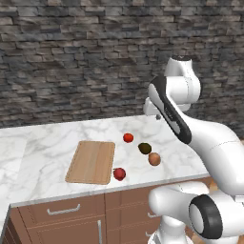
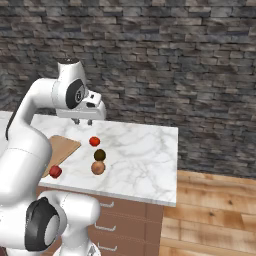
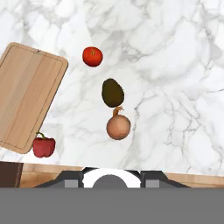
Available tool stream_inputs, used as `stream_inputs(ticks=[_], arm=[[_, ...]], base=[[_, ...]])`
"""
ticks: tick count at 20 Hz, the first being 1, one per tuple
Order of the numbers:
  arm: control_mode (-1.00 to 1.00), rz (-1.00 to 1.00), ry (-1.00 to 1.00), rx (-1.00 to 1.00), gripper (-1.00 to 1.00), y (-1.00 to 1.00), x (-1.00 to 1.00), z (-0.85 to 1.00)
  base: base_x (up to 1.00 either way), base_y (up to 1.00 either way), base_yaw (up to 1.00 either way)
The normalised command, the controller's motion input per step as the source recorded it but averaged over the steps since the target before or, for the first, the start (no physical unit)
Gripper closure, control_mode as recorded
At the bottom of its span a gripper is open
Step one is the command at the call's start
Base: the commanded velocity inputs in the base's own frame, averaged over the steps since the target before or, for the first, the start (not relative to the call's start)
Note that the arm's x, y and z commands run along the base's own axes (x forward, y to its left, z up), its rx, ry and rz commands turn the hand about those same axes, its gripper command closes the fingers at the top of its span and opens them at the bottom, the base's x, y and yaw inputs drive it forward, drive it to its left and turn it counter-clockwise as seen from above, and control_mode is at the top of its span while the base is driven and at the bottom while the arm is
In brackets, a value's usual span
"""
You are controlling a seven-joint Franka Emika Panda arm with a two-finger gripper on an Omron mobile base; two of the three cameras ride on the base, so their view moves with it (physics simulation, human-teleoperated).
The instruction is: Place the avocado, onion, tomato, and bell pepper on the cutting board.
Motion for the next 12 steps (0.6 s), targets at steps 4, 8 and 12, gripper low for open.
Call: stream_inputs(ticks=[4, 8, 12], arm=[[-1.0, 0.0, 0.01, 0.02, -1.0, 0.1, -0.12, -0.11], [-1.0, 0.0, 0.01, 0.04, -1.0, 0.39, -0.33, -0.25], [-1.0, 0.02, 0.11, 0.04, -1.0, 0.39, -0.03, -0.37]], base=[[0.0, 0.0, 0.0], [0.0, 0.0, 0.0], [0.0, 0.0, 0.0]])
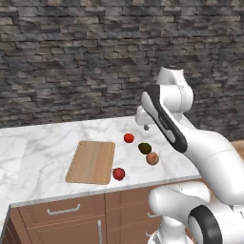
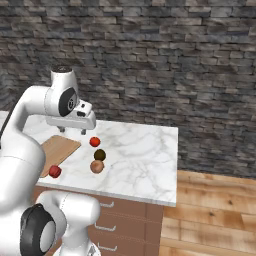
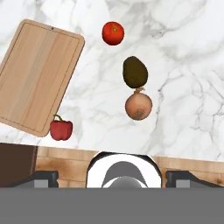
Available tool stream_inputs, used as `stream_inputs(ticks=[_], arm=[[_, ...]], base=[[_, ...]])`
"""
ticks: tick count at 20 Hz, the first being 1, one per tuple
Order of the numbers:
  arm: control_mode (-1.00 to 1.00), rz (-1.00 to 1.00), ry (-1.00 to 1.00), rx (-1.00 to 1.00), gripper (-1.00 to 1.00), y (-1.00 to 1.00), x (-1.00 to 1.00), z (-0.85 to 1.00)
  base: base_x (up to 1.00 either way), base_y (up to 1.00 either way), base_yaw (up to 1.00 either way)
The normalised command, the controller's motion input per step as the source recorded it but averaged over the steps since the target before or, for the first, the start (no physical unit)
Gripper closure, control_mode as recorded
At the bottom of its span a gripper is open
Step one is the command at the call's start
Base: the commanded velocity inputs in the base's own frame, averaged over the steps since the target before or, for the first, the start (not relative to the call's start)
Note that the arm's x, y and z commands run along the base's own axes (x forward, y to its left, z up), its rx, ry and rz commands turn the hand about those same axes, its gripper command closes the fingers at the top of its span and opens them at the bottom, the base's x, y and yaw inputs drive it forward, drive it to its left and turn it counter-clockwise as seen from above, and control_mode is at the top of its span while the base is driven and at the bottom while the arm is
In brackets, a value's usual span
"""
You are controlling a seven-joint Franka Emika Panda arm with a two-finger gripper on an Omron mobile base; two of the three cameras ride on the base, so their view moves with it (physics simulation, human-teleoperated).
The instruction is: Place the avocado, onion, tomato, and bell pepper on the cutting board.
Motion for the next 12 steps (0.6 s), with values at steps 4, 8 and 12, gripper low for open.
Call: stream_inputs(ticks=[4, 8, 12], arm=[[-1.0, 0.09, 0.09, 0.03, -1.0, 0.53, 0.0, -0.42], [-1.0, 0.12, 0.03, 0.04, -1.0, 0.29, 0.08, -0.14], [-1.0, 0.08, 0.01, 0.0, -1.0, 0.34, 0.12, -0.09]], base=[[0.0, 0.0, 0.0], [0.0, 0.0, 0.0], [0.0, 0.0, 0.0]])
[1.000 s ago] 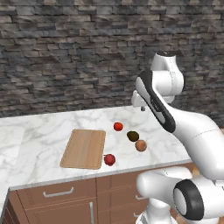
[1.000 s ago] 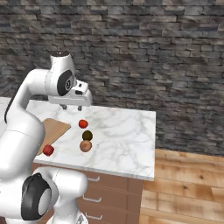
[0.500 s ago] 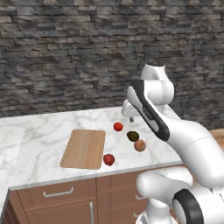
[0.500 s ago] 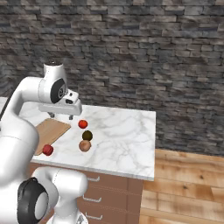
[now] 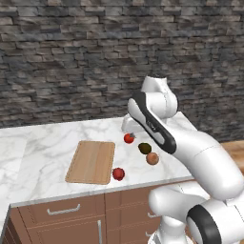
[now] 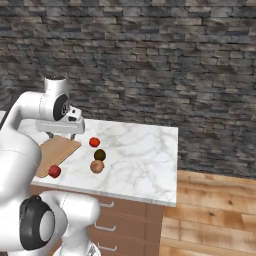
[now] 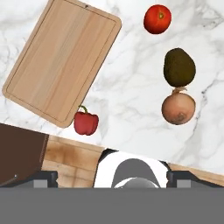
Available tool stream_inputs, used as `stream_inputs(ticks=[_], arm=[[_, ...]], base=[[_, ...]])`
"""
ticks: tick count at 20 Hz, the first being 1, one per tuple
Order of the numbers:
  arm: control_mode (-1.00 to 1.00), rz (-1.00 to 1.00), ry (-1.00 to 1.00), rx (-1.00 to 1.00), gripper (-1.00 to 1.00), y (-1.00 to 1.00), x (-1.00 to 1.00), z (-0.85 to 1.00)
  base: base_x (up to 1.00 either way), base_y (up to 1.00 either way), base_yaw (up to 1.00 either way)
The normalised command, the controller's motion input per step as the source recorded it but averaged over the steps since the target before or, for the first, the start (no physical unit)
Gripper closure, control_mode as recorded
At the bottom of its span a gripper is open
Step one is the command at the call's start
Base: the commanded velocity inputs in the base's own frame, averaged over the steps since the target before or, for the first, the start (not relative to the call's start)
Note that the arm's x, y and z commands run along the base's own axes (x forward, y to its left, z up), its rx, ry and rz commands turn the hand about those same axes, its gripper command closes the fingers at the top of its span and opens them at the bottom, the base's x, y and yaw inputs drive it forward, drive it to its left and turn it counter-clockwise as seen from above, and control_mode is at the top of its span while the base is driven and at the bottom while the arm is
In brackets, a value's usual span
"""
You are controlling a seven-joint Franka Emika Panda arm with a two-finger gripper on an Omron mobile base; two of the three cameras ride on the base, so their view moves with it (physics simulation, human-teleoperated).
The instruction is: Place the avocado, onion, tomato, and bell pepper on the cutting board.
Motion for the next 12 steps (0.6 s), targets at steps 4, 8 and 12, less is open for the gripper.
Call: stream_inputs(ticks=[4, 8, 12], arm=[[-1.0, 0.06, 0.0, 0.0, -1.0, 0.44, 0.08, -0.13], [-1.0, 0.05, 0.0, 0.0, -1.0, 0.51, 0.04, -0.17], [-1.0, 0.04, 0.0, 0.0, -1.0, 0.36, 0.01, -0.18]], base=[[0.0, 0.0, 0.0], [0.0, 0.0, 0.0], [0.0, 0.0, 0.0]])
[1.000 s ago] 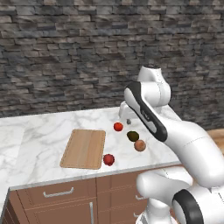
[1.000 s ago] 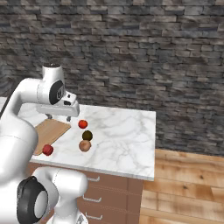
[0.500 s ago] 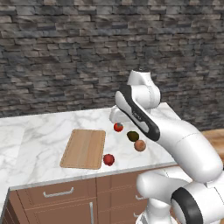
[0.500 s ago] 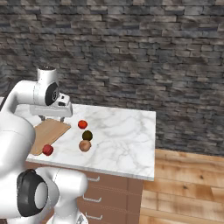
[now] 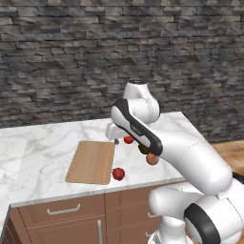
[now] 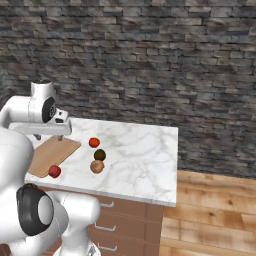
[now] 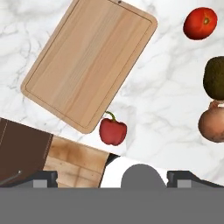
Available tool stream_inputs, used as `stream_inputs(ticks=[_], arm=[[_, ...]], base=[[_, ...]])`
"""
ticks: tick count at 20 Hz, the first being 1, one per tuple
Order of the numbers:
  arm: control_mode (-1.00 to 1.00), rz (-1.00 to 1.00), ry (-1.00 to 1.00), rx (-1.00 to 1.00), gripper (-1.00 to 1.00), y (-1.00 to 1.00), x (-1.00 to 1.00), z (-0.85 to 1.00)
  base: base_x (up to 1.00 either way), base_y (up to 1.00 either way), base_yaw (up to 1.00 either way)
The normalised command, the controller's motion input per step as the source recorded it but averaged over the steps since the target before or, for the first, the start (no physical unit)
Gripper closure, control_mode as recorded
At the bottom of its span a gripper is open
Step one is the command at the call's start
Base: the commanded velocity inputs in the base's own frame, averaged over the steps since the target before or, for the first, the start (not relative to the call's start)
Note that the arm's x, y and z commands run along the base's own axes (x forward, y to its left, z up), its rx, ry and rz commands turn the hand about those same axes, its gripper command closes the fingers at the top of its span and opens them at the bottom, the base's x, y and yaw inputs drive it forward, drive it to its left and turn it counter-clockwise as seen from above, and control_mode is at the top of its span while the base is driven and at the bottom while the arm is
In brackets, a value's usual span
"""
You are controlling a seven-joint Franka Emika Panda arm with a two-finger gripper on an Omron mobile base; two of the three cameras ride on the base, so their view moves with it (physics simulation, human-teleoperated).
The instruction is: Place the avocado, onion, tomato, and bell pepper on the cutting board.
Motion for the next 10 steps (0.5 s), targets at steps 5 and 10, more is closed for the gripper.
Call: stream_inputs(ticks=[5, 10], arm=[[-1.0, 0.03, 0.0, 0.0, -1.0, 0.19, 0.05, -0.23], [-1.0, 0.03, 0.0, 0.0, -1.0, 0.03, 0.01, -0.3]], base=[[0.0, 0.0, 0.0], [0.0, 0.0, 0.0]])
